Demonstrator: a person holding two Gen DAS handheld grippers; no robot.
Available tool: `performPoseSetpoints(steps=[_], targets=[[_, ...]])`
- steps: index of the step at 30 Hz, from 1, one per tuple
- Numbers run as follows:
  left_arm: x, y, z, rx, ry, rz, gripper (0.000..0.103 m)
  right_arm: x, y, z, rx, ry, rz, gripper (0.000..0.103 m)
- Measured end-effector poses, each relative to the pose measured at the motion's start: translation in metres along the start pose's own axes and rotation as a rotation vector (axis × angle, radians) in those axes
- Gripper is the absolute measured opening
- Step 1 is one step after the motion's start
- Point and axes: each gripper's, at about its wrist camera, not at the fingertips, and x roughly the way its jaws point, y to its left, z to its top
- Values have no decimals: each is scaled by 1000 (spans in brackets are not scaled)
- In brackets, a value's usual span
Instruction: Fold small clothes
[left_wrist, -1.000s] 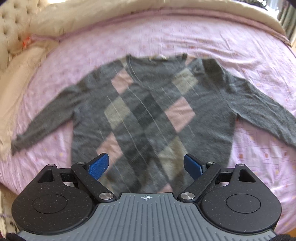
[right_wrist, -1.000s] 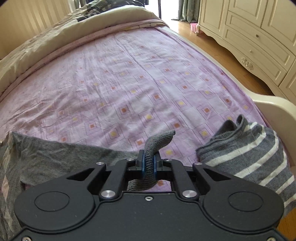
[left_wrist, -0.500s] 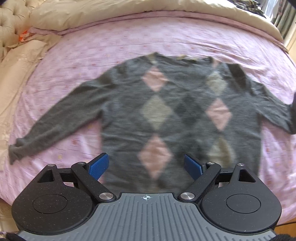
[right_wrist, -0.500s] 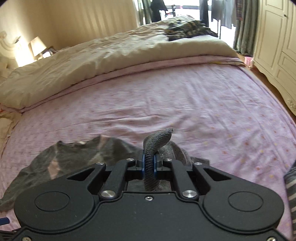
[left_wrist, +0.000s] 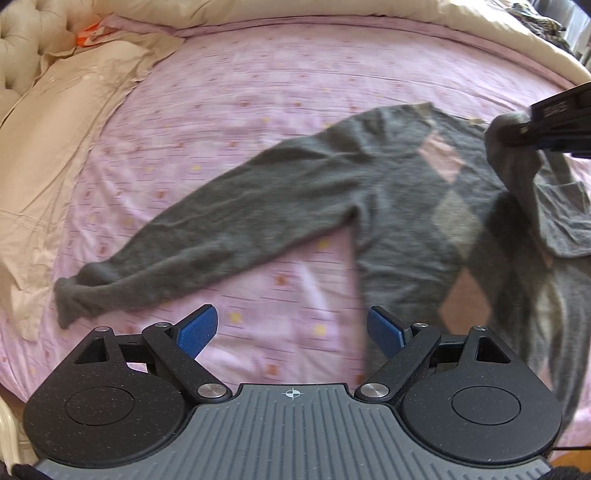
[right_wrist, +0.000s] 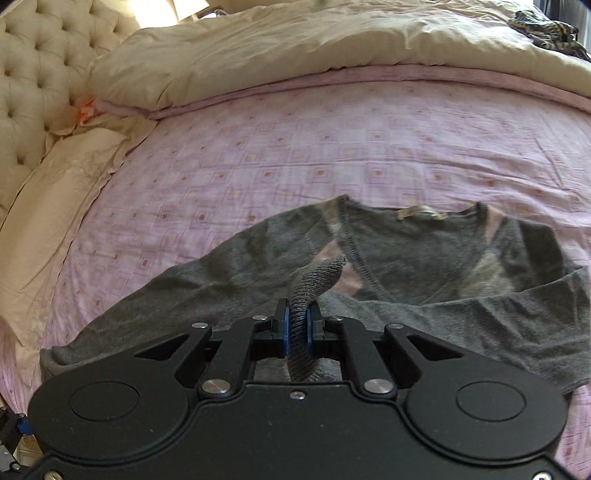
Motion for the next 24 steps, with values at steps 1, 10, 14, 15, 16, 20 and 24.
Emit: performPoseSetpoints(steps=[1, 10, 14, 15, 16, 20, 24], targets=[[2, 5, 1, -4, 2, 3, 88, 5, 8, -2, -12, 6, 4, 14], [18, 17, 11, -33, 14, 3, 88, 22, 37, -7, -34, 7, 97, 59], [22, 6, 20, -27, 4, -5, 88, 9, 8, -14, -12, -14, 66, 61], [24, 2, 23, -27, 3, -11, 88, 5, -4, -18, 6, -9, 50, 61], [26, -3, 26, -25, 4, -19, 88, 2, -16, -22, 22, -5, 33, 61], [35, -33, 40, 8, 2, -43, 88, -18, -81, -39, 101, 8, -68, 61], [47, -69, 56, 55, -2, -75, 88, -34, -145, -53, 193, 11, -164, 61]])
